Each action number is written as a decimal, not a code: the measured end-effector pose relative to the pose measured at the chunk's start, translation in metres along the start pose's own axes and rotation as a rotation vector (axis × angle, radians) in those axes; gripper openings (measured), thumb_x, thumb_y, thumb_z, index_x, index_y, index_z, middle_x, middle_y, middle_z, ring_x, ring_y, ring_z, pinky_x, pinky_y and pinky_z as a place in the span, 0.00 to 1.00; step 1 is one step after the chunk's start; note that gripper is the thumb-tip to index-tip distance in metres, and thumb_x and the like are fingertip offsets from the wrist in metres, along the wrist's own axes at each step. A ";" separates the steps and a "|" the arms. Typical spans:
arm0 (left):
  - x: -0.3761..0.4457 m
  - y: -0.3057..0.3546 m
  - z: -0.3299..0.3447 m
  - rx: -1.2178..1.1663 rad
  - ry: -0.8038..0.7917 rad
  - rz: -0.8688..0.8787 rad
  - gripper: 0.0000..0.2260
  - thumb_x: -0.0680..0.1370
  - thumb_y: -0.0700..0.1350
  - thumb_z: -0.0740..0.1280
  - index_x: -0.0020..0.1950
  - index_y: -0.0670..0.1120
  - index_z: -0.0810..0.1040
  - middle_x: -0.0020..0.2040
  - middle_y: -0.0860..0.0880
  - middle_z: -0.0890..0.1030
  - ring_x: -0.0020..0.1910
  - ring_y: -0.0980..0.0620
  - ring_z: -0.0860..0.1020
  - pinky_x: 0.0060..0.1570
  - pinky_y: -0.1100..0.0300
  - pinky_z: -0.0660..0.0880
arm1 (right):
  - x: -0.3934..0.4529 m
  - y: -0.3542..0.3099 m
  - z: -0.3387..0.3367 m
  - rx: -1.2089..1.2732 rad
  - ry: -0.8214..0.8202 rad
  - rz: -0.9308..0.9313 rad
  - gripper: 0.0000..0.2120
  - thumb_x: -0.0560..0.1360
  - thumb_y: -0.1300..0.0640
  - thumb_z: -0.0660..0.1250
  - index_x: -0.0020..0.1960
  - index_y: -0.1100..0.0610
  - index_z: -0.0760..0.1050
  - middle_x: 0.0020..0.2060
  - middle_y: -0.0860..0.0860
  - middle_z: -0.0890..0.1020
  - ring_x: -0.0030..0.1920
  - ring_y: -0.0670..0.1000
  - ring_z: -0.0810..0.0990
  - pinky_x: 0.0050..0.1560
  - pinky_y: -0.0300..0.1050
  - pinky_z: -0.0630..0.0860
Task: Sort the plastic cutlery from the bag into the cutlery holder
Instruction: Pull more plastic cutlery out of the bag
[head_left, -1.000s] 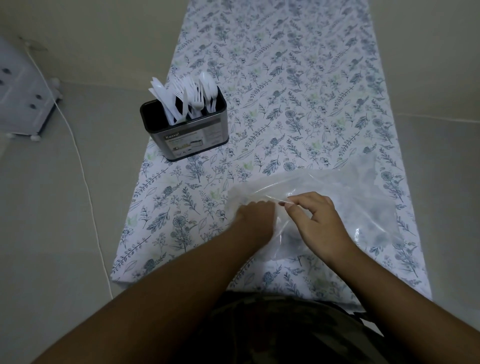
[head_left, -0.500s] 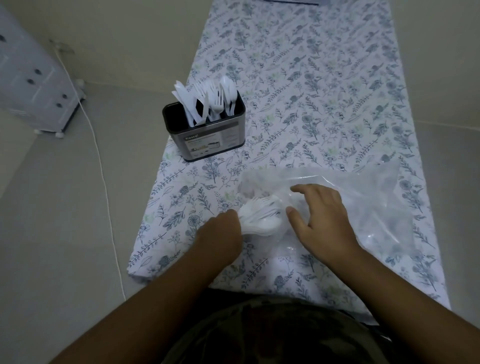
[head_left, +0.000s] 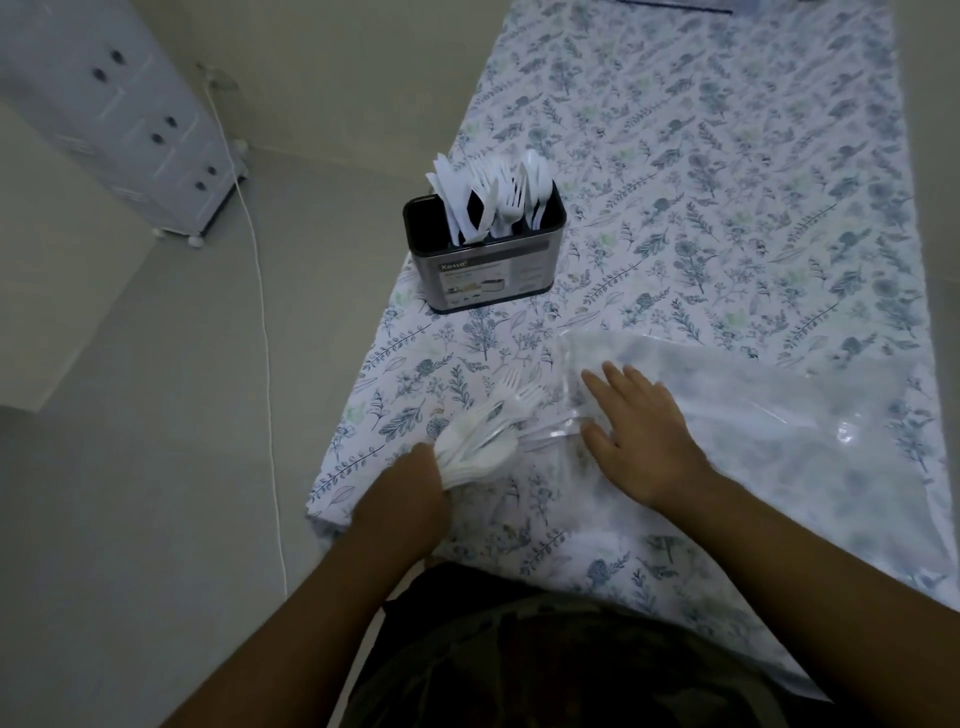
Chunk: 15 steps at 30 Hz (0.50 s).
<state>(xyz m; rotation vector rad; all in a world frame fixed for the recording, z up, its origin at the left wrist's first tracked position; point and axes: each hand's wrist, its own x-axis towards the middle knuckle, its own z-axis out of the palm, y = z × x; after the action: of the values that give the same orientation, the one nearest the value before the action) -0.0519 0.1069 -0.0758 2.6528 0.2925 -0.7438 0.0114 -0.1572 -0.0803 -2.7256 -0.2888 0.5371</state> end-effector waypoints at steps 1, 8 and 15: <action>-0.002 -0.004 0.000 -0.022 0.002 -0.019 0.05 0.80 0.46 0.59 0.54 0.48 0.66 0.49 0.48 0.75 0.47 0.48 0.76 0.49 0.52 0.77 | 0.000 0.002 0.000 -0.008 -0.002 0.014 0.30 0.83 0.44 0.52 0.83 0.50 0.52 0.82 0.52 0.53 0.82 0.54 0.47 0.79 0.54 0.42; -0.004 0.001 0.008 -0.108 0.034 -0.063 0.07 0.80 0.47 0.60 0.55 0.48 0.65 0.47 0.50 0.73 0.48 0.47 0.77 0.50 0.50 0.77 | -0.007 0.004 0.005 0.017 -0.040 0.039 0.32 0.82 0.52 0.59 0.83 0.50 0.52 0.82 0.50 0.55 0.82 0.53 0.47 0.79 0.55 0.41; 0.021 0.035 0.010 -0.181 0.107 -0.103 0.17 0.79 0.54 0.64 0.61 0.44 0.68 0.53 0.47 0.74 0.48 0.49 0.74 0.44 0.56 0.72 | -0.021 0.006 0.010 0.023 -0.013 -0.015 0.31 0.77 0.45 0.54 0.80 0.48 0.61 0.79 0.51 0.65 0.79 0.57 0.59 0.78 0.58 0.53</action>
<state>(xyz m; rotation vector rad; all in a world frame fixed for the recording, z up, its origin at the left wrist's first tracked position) -0.0284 0.0735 -0.0846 2.5243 0.5039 -0.5777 -0.0113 -0.1649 -0.0843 -2.6961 -0.3043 0.5505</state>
